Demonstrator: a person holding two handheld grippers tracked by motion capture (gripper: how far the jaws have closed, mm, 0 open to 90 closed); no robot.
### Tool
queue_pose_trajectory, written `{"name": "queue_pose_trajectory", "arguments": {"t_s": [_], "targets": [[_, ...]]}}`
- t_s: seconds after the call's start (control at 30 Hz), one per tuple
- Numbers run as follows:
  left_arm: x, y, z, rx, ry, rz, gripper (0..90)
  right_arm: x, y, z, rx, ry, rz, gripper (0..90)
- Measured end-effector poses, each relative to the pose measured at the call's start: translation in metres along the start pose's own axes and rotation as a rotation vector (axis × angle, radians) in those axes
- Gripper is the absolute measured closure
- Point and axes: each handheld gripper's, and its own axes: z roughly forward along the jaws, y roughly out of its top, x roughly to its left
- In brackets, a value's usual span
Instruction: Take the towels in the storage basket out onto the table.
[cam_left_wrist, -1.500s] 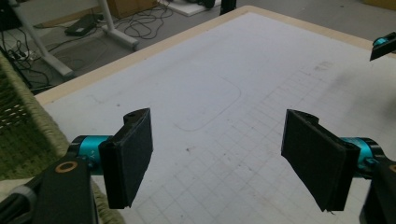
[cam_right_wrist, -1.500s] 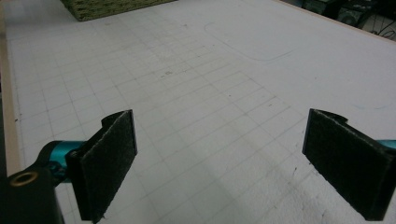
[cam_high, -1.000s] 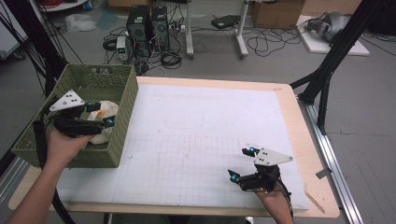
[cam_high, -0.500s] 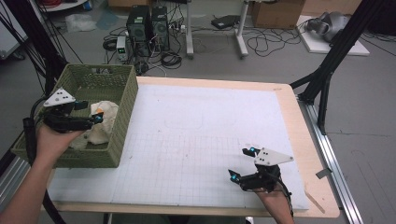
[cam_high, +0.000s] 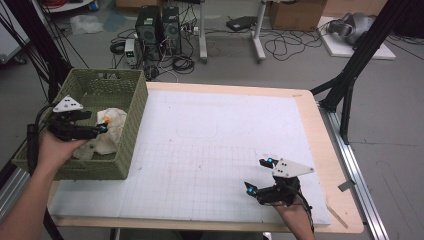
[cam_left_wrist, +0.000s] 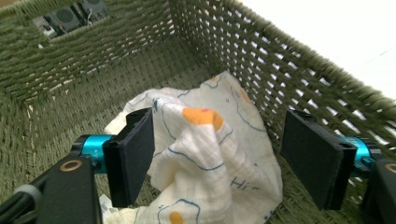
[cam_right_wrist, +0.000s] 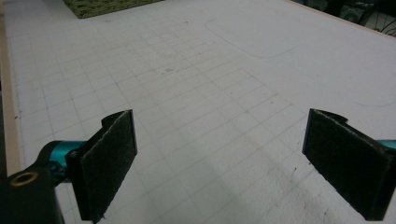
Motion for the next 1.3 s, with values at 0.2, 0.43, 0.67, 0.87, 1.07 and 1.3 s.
{"name": "queue_pose_trajectory", "arguments": {"t_s": [0.2,0.43,0.67,0.87,1.07,1.3], "targets": [[0.001,-0.001,0.008,0.065,0.013,0.022,31.7,0.0,0.0,0.0,0.0,0.0,0.0,9.2],[0.002,-0.002,0.023,0.21,0.027,0.009,39.9,0.0,0.0,0.0,0.002,0.002,0.001,9.2],[0.002,-0.004,0.03,0.29,0.055,0.01,53.8,-0.001,0.0,-0.001,-0.002,0.004,0.003,9.2],[0.002,-0.004,0.03,0.31,0.061,0.022,76.5,-0.001,0.0,-0.001,-0.006,0.004,0.0,9.2],[0.002,-0.004,0.029,0.311,0.064,0.017,83.5,-0.001,0.0,-0.001,-0.009,0.003,-0.001,9.2],[0.007,-0.001,0.021,0.254,0.058,-0.01,85.0,-0.001,0.0,-0.002,-0.016,0.0,0.003,9.1]]}}
